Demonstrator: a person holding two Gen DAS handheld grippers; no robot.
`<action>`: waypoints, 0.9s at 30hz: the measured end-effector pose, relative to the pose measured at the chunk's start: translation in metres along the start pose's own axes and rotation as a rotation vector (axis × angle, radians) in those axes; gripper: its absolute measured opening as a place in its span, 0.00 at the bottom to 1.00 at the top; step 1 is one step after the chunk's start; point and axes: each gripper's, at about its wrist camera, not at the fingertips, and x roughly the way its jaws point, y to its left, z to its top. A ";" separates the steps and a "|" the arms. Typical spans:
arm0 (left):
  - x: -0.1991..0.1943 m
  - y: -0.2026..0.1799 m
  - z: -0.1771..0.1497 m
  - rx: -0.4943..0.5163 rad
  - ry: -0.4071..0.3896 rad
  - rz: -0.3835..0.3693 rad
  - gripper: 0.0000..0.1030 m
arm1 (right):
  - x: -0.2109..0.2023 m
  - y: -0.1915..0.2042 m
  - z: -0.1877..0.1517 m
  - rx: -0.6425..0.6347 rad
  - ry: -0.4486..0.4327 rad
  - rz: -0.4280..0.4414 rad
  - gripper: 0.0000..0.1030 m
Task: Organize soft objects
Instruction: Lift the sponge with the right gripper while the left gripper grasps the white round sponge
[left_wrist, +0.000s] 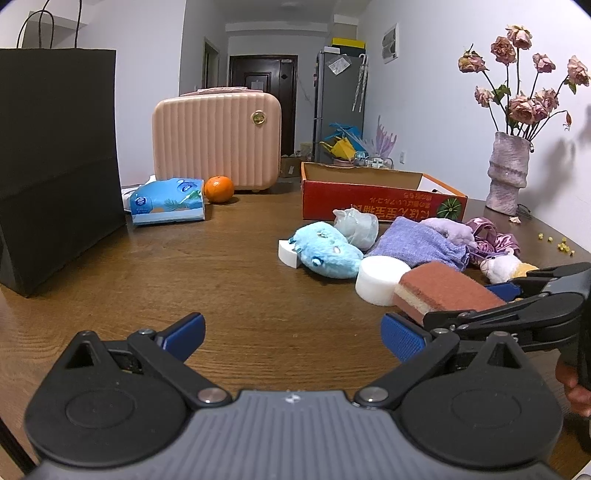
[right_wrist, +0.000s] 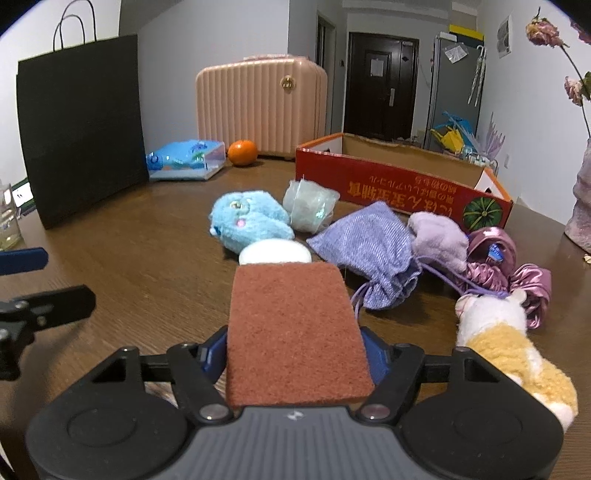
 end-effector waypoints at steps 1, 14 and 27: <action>0.000 -0.001 0.001 0.002 0.000 -0.003 1.00 | -0.003 -0.001 0.000 0.001 -0.009 -0.002 0.69; 0.018 -0.027 0.026 0.049 0.008 -0.038 1.00 | -0.037 -0.034 0.010 0.046 -0.112 -0.074 0.69; 0.067 -0.070 0.048 0.134 0.061 -0.095 1.00 | -0.053 -0.081 0.018 0.110 -0.183 -0.163 0.69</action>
